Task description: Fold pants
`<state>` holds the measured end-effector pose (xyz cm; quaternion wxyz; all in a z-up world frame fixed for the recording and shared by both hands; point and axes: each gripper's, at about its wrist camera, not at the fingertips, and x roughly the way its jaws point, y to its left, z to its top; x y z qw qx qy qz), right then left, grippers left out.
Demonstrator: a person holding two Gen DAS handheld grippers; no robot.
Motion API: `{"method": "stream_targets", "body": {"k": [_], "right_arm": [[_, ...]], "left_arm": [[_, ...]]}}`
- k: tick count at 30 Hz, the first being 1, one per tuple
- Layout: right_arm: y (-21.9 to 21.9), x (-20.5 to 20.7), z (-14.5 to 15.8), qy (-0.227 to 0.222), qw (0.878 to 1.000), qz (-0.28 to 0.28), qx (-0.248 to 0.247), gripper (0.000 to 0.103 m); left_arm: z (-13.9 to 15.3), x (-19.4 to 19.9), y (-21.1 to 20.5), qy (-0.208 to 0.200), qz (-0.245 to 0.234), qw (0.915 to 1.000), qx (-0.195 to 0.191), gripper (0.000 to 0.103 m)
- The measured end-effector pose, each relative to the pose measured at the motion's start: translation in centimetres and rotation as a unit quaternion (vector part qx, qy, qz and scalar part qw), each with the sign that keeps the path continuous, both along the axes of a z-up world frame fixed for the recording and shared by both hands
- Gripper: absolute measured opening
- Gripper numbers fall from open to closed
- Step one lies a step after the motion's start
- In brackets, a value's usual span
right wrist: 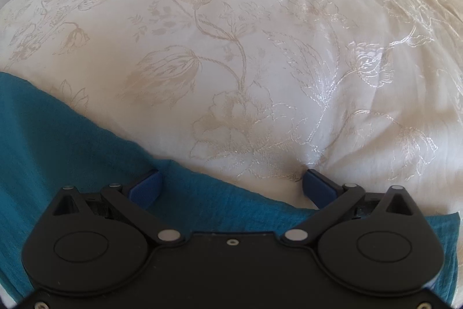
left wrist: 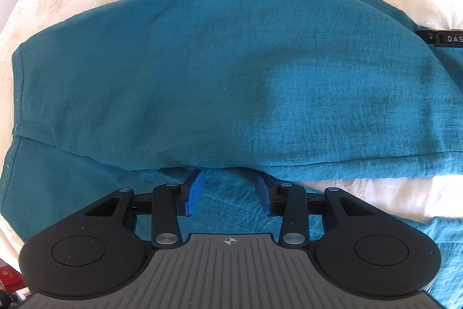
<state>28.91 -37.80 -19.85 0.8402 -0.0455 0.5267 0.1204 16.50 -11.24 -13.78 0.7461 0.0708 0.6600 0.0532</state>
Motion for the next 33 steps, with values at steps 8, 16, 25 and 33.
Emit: {"method": "stream_targets", "body": {"k": [8,16,25,33], "right_arm": [[0.6,1.4,0.9,0.002,0.999,0.034,-0.004,0.097],[1.9,2.4,2.0,0.009,0.995,0.104,-0.006,0.068],[1.3,1.9,3.7,0.053,0.985,0.163,0.035,0.009],[0.0,-4.7,11.3,-0.016,0.988,0.145,0.046,0.009]], "left_arm": [[-0.2,1.0,-0.9,-0.005,0.002,1.0000,0.003,0.039],[-0.7,2.2,-1.3,-0.006,0.003,1.0000,0.002,0.039],[0.9,3.3,-0.1,-0.031,0.006,0.9995,-0.009,0.039],[4.8,6.0,2.4,-0.096,0.004,0.9943,-0.048,0.039]]}}
